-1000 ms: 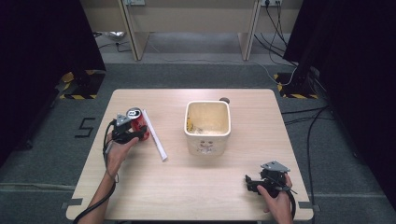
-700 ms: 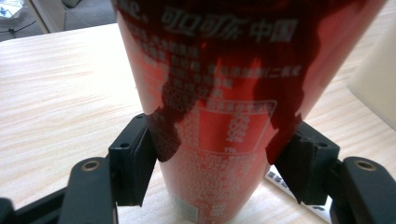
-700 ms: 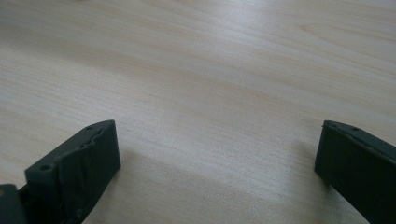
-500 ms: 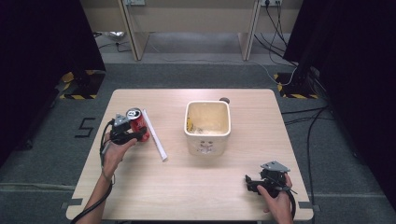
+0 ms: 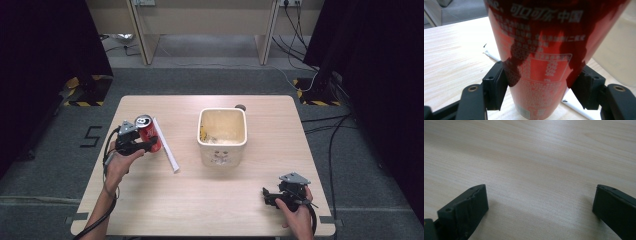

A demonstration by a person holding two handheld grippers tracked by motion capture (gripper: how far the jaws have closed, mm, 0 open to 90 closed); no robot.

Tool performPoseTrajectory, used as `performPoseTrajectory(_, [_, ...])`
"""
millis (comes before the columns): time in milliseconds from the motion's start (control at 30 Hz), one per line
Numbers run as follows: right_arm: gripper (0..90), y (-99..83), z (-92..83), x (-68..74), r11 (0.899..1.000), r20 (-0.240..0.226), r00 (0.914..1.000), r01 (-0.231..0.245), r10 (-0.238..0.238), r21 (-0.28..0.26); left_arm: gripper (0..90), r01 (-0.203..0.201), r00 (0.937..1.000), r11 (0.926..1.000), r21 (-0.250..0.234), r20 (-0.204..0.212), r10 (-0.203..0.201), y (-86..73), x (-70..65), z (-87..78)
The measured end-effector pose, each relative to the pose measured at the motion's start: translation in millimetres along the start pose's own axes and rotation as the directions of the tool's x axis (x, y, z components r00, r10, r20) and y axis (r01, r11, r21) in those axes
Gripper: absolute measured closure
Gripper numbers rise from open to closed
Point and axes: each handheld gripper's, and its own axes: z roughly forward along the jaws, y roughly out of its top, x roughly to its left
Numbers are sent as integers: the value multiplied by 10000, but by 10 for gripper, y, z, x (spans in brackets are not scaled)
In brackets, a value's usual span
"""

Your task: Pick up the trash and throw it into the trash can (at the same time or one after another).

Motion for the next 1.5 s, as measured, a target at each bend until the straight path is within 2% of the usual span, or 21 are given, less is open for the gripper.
performPoseTrajectory(433, [3,0,0,0,10000,1,10000,5,-5,6,342,-184,9982,9997,-177,568,194,92,-135,-103])
performPoseTrajectory(767, [3,0,0,0,10000,0,10000,-1,1,3,342,-346,9933,9987,-380,1086,386,201,-238,-178])
performPoseTrajectory(1067, [3,0,0,0,10000,2,10000,7,-7,5,342,-547,9918,9976,-436,1130,593,289,-291,-210])
performPoseTrajectory(1333, [3,0,0,-1,10000,2,10000,14,-14,4,342,-799,9869,9947,-645,1353,880,426,-390,-249])
performPoseTrajectory(1500, [3,0,0,0,10000,1,10000,3,-3,0,342,-778,9789,9942,-745,1835,903,521,-447,-265])
